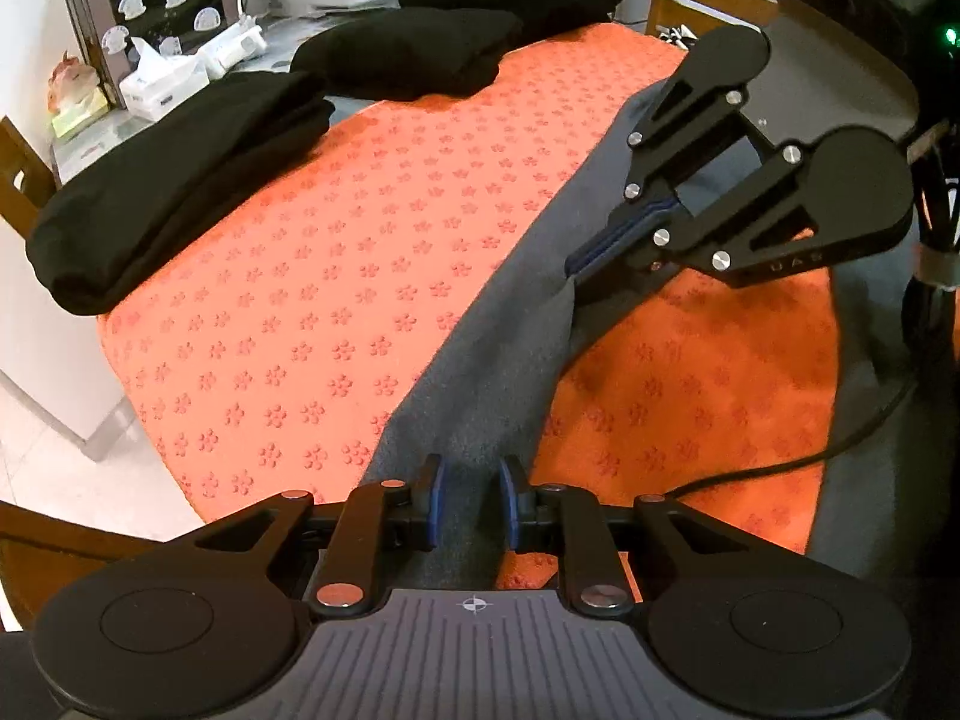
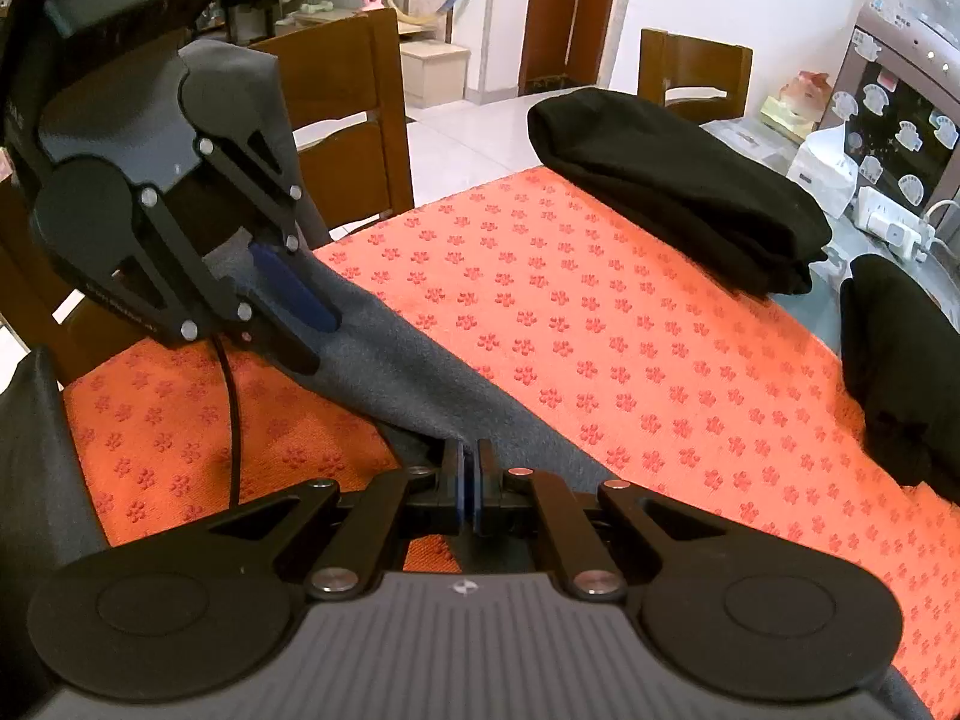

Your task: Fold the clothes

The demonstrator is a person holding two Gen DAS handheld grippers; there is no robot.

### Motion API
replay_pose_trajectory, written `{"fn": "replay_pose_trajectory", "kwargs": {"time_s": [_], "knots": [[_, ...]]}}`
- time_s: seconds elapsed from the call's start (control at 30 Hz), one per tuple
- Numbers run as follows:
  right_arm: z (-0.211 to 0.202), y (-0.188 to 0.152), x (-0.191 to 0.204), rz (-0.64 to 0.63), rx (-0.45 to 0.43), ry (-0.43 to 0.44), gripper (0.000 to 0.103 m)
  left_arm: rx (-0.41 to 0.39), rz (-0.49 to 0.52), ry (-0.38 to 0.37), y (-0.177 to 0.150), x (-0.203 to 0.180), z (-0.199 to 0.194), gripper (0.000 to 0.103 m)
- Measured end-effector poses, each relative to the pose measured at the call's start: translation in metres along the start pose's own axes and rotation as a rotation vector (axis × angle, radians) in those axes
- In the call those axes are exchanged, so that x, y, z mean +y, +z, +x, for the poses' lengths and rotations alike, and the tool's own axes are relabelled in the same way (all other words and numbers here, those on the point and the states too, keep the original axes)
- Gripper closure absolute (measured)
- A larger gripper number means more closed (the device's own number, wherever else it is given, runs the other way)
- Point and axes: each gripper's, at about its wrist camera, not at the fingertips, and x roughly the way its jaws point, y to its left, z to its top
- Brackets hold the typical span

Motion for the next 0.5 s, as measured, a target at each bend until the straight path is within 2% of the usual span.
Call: {"fn": "replay_pose_trajectory", "kwargs": {"time_s": [0.13,0.17,0.2,0.23,0.5], "knots": [[0.003,-0.001,0.000,0.012,0.002,-0.003,0.099,-0.018,0.006,0.014,-0.004,-0.001,-0.001,0.083],[0.003,-0.001,0.000,0.016,0.002,-0.003,0.099,-0.022,0.011,0.023,-0.005,-0.002,-0.001,0.088],[0.004,-0.001,-0.001,0.019,0.002,-0.003,0.100,-0.024,0.015,0.028,-0.005,-0.003,-0.001,0.097],[0.004,-0.001,-0.001,0.021,0.002,-0.003,0.100,-0.026,0.014,0.027,-0.004,-0.003,-0.002,0.099],[-0.005,-0.001,-0.004,0.069,-0.027,-0.012,0.098,-0.064,-0.049,0.040,0.001,0.004,-0.011,0.101]]}}
